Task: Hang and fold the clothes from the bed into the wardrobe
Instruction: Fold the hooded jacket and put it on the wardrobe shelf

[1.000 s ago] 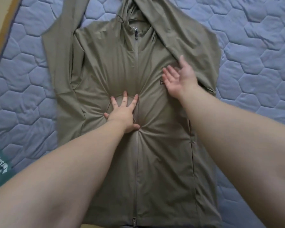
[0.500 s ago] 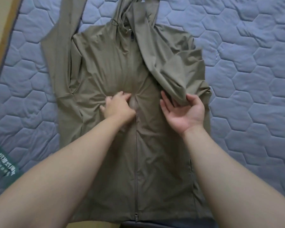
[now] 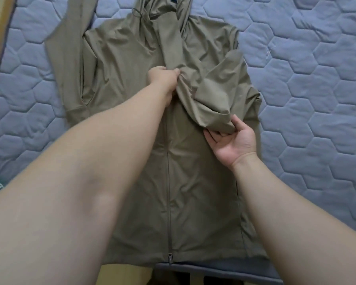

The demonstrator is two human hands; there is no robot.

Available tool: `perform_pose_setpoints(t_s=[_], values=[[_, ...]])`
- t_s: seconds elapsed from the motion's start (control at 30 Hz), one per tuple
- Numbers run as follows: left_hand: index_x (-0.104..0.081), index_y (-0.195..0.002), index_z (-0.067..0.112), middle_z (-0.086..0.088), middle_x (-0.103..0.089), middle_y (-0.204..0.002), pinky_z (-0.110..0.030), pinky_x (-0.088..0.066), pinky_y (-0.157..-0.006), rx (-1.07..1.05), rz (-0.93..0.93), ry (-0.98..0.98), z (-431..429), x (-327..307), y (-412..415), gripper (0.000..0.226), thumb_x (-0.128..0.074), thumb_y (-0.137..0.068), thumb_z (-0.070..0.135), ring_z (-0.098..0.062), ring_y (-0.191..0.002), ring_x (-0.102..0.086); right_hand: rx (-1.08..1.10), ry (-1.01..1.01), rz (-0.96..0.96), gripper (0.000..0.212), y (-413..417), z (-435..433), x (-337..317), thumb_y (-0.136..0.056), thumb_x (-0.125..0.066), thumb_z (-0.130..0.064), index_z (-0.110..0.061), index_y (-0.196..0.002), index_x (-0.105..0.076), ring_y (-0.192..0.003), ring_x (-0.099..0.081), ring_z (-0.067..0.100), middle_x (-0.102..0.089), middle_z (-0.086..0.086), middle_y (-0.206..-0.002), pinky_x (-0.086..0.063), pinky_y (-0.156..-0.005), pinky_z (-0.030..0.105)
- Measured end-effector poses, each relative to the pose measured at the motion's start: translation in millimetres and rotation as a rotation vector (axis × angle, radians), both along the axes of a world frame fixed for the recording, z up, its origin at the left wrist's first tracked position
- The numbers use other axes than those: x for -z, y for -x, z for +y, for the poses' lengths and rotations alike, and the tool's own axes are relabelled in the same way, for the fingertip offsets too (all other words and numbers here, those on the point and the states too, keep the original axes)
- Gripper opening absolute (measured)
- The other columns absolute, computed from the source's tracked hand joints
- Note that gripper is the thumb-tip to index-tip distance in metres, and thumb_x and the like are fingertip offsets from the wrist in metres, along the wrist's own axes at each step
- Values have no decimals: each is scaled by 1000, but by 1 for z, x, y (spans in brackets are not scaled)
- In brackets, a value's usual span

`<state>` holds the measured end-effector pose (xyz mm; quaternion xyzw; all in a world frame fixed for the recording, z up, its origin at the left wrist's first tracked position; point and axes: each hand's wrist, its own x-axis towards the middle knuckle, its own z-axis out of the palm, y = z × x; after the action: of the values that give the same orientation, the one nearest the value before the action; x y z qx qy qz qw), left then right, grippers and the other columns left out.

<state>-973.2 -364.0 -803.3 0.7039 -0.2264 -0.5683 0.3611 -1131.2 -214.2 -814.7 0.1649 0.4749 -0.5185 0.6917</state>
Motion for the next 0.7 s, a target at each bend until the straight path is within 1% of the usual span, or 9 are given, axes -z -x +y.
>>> perform_pose_setpoints(t_s=[0.07, 0.1, 0.2, 0.27, 0.37, 0.43, 0.53, 0.63, 0.7], values=[[-63, -96, 15, -10, -71, -106, -47, -57, -96, -243, 17, 51, 20, 12, -23, 15, -74, -85, 14, -26, -102, -69, 20, -20, 14, 26, -1, 0, 1, -101, -52, -37, -18, -114, -66, -116, -65, 30, -74, 9, -106, -50, -100, 45], [-65, -112, 11, -13, -71, -114, -48, -57, -96, -394, 81, 41, 37, 16, -36, 28, -73, -85, 14, -28, -105, -69, 33, -23, 15, 27, -2, 0, 0, -102, -52, -37, -19, -117, -64, -115, -64, 29, -73, 9, -109, -49, -101, 46], [-54, -139, 10, -10, -68, -124, -38, -60, -80, -717, 303, -81, 132, 16, -67, 42, -62, -97, 9, -26, -107, -68, -18, -36, 13, 24, -14, 1, -5, -100, -57, -39, -22, -118, -60, -117, -62, 27, -66, 6, -122, -42, -108, 47], [-52, -140, 9, -9, -66, -127, -36, -55, -78, -703, 404, -235, 204, 6, -72, 41, -58, -100, 8, -25, -109, -67, -146, -70, 22, 23, -27, 11, -7, -98, -61, -37, -19, -113, -61, -119, -61, 25, -65, 4, -124, -44, -108, 46], [-60, -118, 8, -11, -65, -121, -39, -51, -86, -508, 401, -501, 270, -6, -74, 19, -55, -102, 17, -29, -110, -66, -385, -140, 53, 31, -49, 37, -3, -95, -66, -33, -17, -122, -63, -113, -65, 23, -67, 4, -127, -52, -93, 42], [-64, -100, 10, -10, -72, -102, -39, -56, -78, -265, 170, -589, 285, -17, -81, 21, -59, -100, 30, -27, -88, -70, -538, -157, 85, 30, -64, 58, 1, -94, -67, -31, -19, -121, -63, -117, -64, 22, -67, 4, -129, -49, -98, 40], [-65, -79, 12, -11, -73, -82, -38, -53, -75, 85, -740, -301, 291, -16, -112, 28, -65, -95, 35, -35, -81, -68, -592, -170, 65, 25, -83, 82, 6, -95, -66, -29, -21, -119, -64, -120, -62, 21, -68, 2, -126, -46, -105, 39], [-65, -99, 12, -13, -65, -105, -43, -44, -87, 255, -1192, 140, 272, -13, -151, 20, -65, -85, 27, -37, -100, -58, -586, -164, 33, 21, -100, 96, 8, -97, -64, -29, -23, -117, -64, -118, -63, 18, -69, -1, -124, -44, -108, 38], [-62, -120, 17, -9, -61, -124, -44, -40, -98, 499, -1274, 106, 252, -6, -175, 41, -63, -80, 24, -34, -116, -52, -603, -163, 28, 17, -113, 102, 8, -97, -65, -28, -23, -113, -64, -118, -62, 18, -69, -1, -122, -45, -104, 38]])
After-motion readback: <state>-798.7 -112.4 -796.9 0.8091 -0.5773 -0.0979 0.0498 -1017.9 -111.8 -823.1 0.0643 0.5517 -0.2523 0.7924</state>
